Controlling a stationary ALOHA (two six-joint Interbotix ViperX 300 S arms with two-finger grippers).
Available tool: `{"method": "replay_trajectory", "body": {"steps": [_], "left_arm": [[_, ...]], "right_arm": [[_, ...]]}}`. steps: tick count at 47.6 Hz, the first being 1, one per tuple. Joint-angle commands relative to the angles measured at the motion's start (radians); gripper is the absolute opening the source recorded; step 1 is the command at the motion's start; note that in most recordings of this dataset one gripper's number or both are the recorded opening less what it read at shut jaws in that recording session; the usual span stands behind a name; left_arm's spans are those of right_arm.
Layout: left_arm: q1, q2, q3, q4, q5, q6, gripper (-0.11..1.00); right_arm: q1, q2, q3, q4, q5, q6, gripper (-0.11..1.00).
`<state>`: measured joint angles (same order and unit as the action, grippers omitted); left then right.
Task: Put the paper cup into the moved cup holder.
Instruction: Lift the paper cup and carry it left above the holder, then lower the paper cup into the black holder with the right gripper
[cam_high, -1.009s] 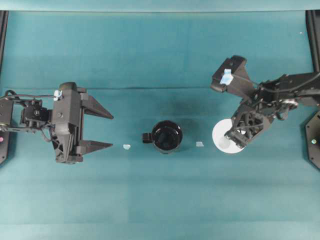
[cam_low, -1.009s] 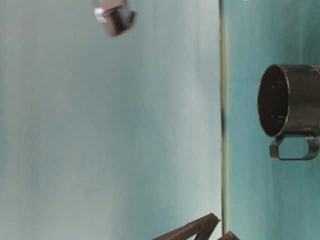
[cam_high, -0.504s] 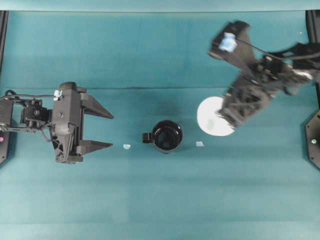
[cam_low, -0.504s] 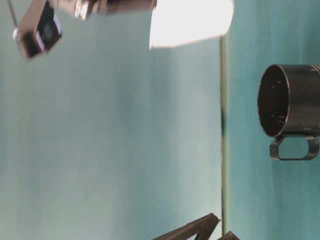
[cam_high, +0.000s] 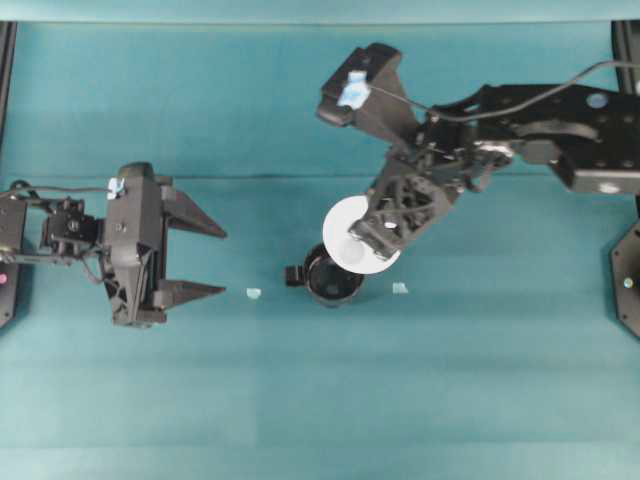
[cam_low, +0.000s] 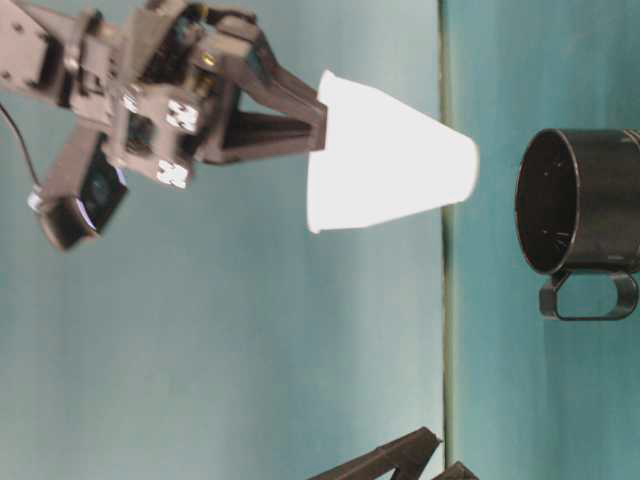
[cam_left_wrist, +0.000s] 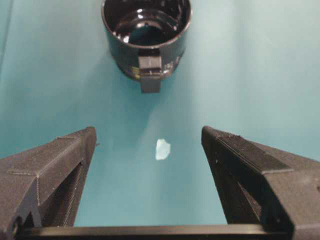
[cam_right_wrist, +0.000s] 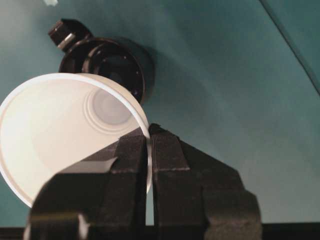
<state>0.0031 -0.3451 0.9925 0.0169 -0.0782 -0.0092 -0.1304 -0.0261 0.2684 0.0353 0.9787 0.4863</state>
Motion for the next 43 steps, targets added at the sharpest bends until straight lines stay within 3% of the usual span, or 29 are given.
{"method": "replay_trajectory", "body": {"steps": [1,43], "left_arm": [[-0.002,-0.006,-0.009,0.002,-0.005,0.002,0.87],[-0.002,-0.006,-0.009,0.002,-0.005,0.003,0.87]], "right_arm": [[0.011,0.002,-0.023,-0.002,-0.012,-0.003,0.03],[0.037,0.127,-0.011,-0.008,-0.107,-0.012,0.02]]}}
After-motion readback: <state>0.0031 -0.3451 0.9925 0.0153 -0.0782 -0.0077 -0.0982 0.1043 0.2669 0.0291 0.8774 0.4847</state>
